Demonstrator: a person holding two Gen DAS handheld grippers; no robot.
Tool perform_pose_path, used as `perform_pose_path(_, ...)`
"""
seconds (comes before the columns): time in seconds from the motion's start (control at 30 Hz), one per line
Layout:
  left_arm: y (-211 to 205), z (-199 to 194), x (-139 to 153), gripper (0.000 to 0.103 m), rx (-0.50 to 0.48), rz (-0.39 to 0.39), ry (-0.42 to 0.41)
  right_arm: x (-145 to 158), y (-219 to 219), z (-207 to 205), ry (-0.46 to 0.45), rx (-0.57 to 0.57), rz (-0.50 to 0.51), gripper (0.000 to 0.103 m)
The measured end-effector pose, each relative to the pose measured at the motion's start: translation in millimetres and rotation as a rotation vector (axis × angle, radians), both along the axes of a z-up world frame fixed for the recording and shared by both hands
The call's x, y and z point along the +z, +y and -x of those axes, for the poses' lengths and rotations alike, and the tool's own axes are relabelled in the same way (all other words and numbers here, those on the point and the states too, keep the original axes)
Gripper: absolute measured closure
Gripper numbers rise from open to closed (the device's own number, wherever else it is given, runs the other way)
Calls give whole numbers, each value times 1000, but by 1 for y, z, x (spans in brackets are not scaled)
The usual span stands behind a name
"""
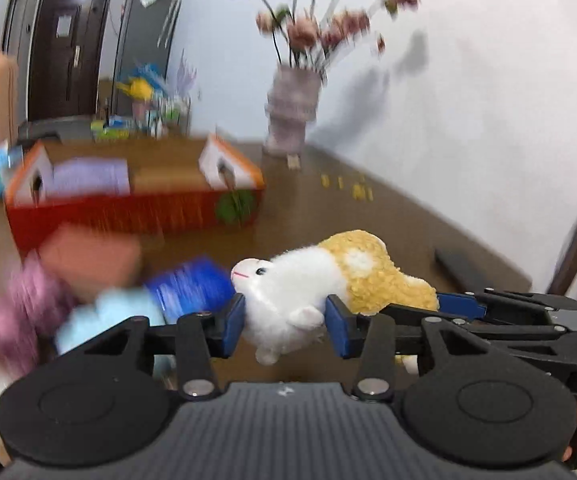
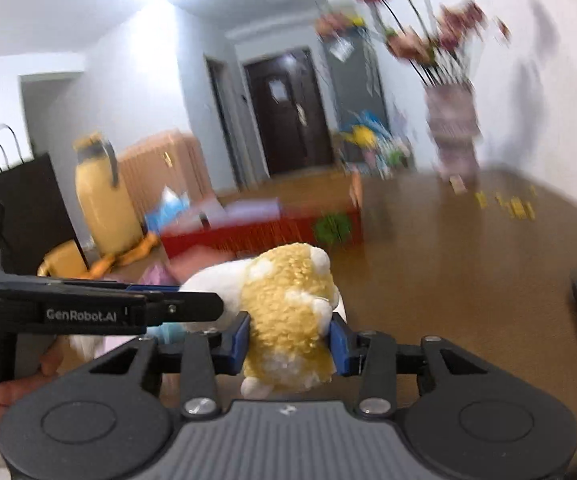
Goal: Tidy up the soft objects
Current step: 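Carry the plush sheep into the red box and open both grippers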
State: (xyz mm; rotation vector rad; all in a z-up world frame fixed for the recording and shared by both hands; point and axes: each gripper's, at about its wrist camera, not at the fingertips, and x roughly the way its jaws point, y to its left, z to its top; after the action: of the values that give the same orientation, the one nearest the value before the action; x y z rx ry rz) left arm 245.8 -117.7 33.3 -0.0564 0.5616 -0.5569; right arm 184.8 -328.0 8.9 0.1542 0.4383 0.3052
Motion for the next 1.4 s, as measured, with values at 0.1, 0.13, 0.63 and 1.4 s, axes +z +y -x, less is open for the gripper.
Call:
perform_pose_path(0.1, 8, -52, 29, 59, 15, -1, -28, 32, 11, -51, -60, 28, 56, 63)
perform_pose_path(0.13, 11, -76, 36, 58, 19, -5, -43, 39, 15, -73, -76, 37, 72, 63)
perform_pose_path(0.63, 1, -397, -37, 65, 155, -87, 251, -7, 54, -419, 248, -90, 214, 64)
perform_pose_path(1.4, 81, -236, 148, 19, 286, -115, -43, 173, 15, -282, 59, -142, 254, 22)
